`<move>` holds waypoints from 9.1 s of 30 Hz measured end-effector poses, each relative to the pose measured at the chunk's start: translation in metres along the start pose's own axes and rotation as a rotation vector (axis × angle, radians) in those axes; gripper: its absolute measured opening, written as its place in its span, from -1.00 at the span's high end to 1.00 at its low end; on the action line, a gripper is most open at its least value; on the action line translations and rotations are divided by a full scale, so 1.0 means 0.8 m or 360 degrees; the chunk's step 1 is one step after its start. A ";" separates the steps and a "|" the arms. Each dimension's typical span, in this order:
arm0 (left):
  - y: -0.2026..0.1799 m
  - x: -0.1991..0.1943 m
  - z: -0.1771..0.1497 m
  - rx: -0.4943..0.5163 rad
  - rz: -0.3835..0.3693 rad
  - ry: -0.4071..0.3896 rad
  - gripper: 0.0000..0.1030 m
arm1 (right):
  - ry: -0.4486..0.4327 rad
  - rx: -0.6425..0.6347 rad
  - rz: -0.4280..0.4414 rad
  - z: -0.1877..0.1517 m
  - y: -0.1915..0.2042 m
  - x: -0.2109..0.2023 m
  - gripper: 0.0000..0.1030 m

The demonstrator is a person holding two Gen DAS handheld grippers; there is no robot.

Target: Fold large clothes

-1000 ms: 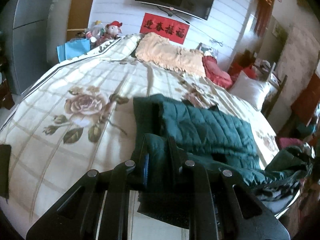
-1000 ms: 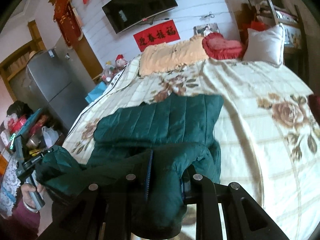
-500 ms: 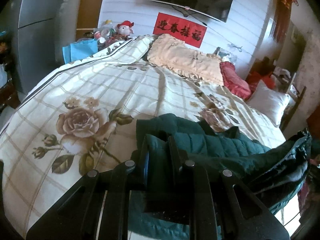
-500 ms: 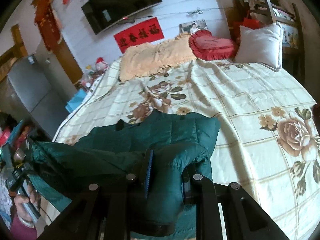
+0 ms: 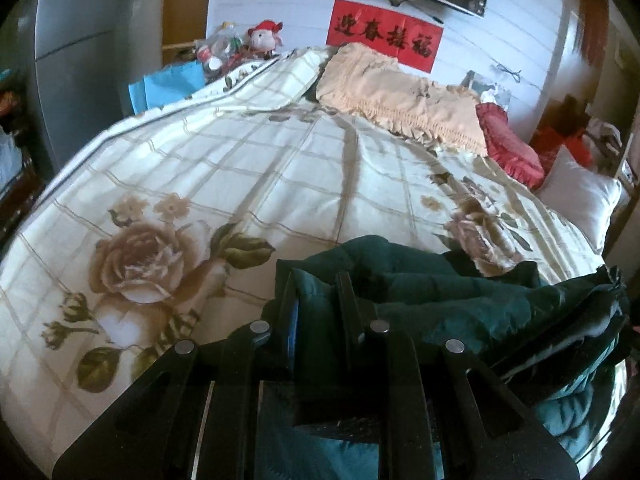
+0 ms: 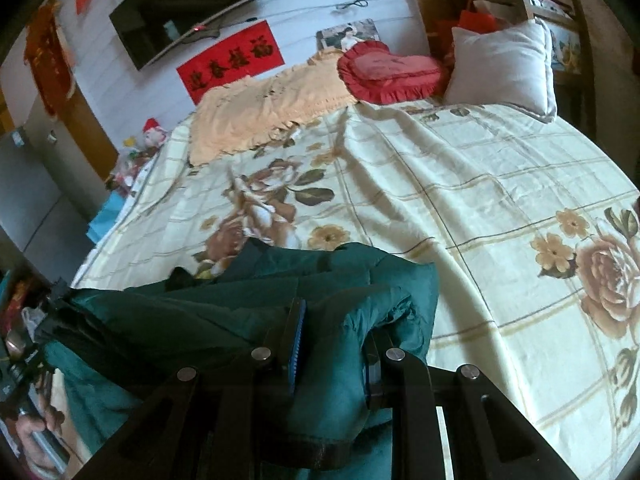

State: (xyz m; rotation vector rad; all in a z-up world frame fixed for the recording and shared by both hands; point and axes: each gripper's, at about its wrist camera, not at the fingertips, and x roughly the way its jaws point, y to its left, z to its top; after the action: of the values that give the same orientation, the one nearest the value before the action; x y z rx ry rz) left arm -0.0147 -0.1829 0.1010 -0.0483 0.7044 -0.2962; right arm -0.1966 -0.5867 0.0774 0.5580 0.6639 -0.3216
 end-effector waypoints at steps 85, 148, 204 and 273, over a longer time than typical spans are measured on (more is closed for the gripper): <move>-0.069 0.106 0.003 0.0142 0.0149 0.0227 -0.96 | 0.0057 -0.0714 0.0015 -0.053 0.234 0.076 -0.47; 0.014 -0.070 -0.079 0.0119 0.0004 0.0079 -0.99 | -0.0046 -0.0293 -0.0112 -0.132 0.062 -0.103 -0.75; 0.015 0.004 -0.112 -0.0149 -0.0472 0.0419 -0.73 | 0.0179 0.0139 0.0312 -0.112 -0.009 0.002 -0.79; -0.072 -0.279 -0.247 0.0383 -0.0039 -0.0194 -0.38 | -0.0179 -0.0423 -0.0109 -0.298 0.177 -0.225 -0.79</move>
State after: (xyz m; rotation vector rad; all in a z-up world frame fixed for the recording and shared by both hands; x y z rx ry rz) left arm -0.3176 -0.1640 0.0994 0.1532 0.5438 -0.3964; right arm -0.3840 -0.3147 0.0947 0.2618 0.6060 -0.3203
